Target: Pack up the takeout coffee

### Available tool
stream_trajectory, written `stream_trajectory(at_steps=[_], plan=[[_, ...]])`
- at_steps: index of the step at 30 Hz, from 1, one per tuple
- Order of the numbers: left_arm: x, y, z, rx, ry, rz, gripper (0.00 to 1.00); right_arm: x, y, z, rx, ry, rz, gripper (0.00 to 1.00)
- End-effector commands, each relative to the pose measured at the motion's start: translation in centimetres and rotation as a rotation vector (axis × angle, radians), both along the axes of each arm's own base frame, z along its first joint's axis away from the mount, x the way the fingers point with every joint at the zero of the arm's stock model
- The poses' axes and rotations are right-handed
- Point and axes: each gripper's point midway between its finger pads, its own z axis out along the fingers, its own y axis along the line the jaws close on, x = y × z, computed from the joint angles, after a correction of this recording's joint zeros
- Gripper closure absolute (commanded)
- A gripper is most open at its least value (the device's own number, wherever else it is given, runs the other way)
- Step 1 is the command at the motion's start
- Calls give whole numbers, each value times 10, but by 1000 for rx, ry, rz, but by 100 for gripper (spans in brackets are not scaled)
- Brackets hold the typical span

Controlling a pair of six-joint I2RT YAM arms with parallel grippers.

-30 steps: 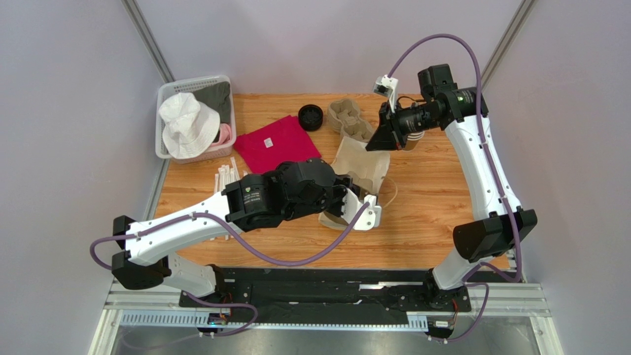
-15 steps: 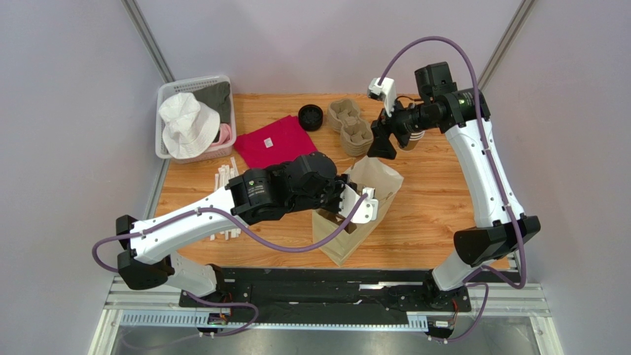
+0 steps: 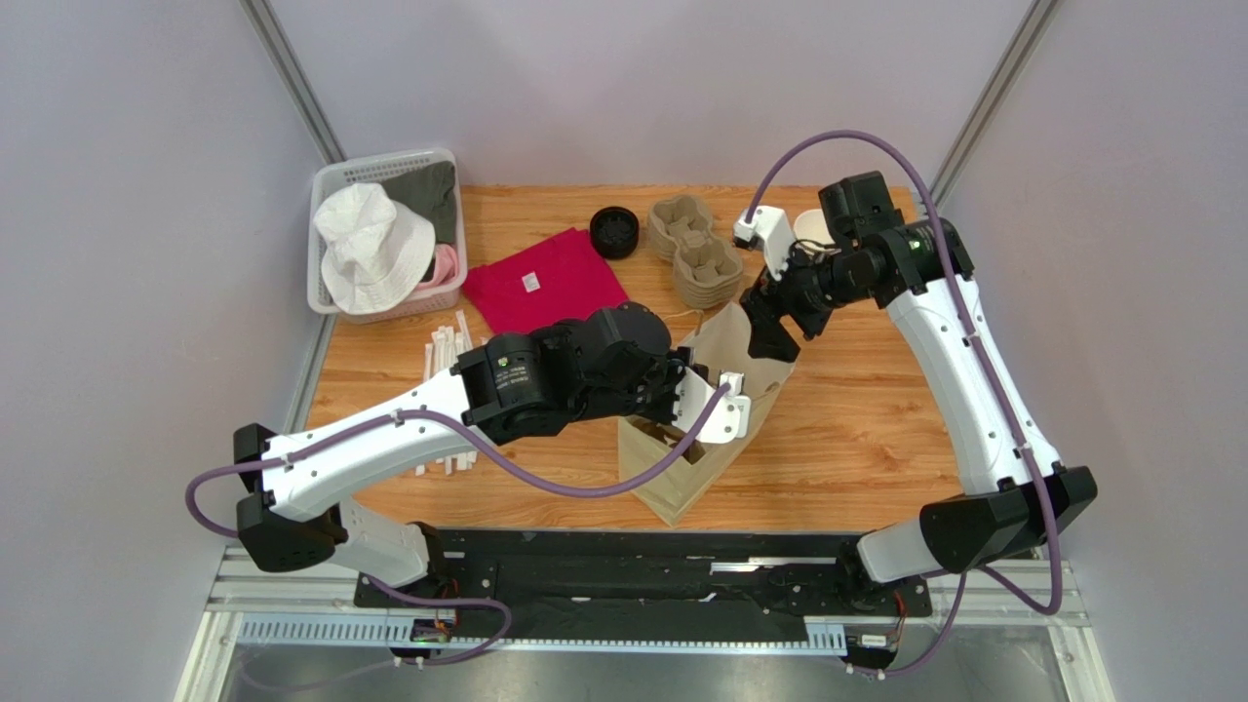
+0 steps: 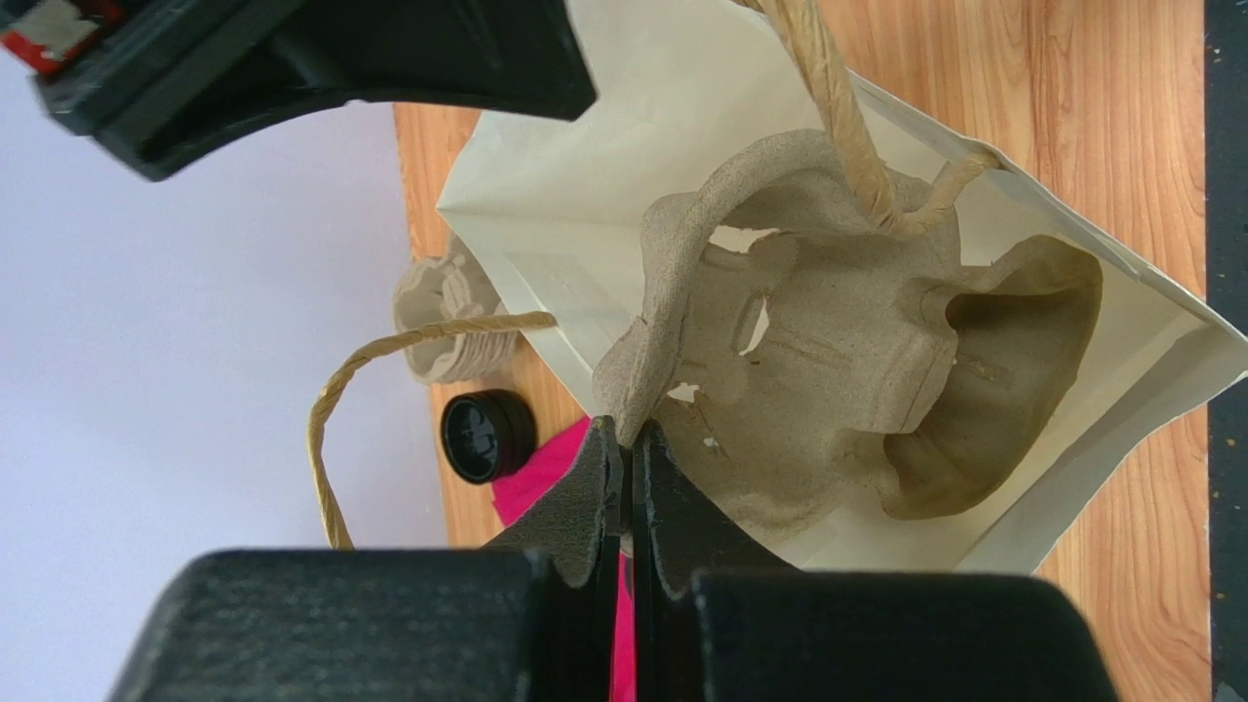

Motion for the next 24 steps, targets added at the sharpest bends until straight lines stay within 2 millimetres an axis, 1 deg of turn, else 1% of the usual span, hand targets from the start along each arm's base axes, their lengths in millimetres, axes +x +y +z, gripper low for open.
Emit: stream_trajectory(at_steps=[1,4,5,6,7,8,10,12,13,15,16,17,19,23,24], plan=[[-2,-6,17,-65,9,-2,100,-62,-19,-22,-68,254,-39,25],[-3,-6,20,-76,13,-4,100,-53,-15,-27,-63,258,-41,39],[-4,-7,20,-77,18,-7,100,-48,-15,-27,-66,247,-39,52],[-4,-7,21,-78,20,-7,100,-44,-14,-27,-68,241,-35,61],[-5,-7,23,-79,21,-13,100,-36,-12,-23,-66,226,-26,71],[-7,-7,24,-77,13,-20,100,-33,-10,-21,-63,213,-4,86],[-6,-7,29,-89,11,-11,100,-23,-6,-14,-55,174,24,100],[-6,-8,32,-98,18,-3,100,-19,-1,-8,-50,131,77,100],[-6,-8,36,-105,15,-2,100,-17,2,-1,-45,99,99,100],[-4,-9,36,-105,16,12,100,-18,9,3,-47,57,166,100],[-2,-10,40,-111,8,21,100,-20,12,6,-49,41,190,100],[0,-11,37,-102,9,25,100,-24,18,8,-52,27,222,100],[3,-11,37,-104,-2,42,100,-26,21,8,-70,8,250,100],[10,-12,27,-87,-9,78,100,-34,28,10,-88,-23,290,100],[9,-12,22,-76,-6,80,100,-35,28,11,-88,-30,287,100]])
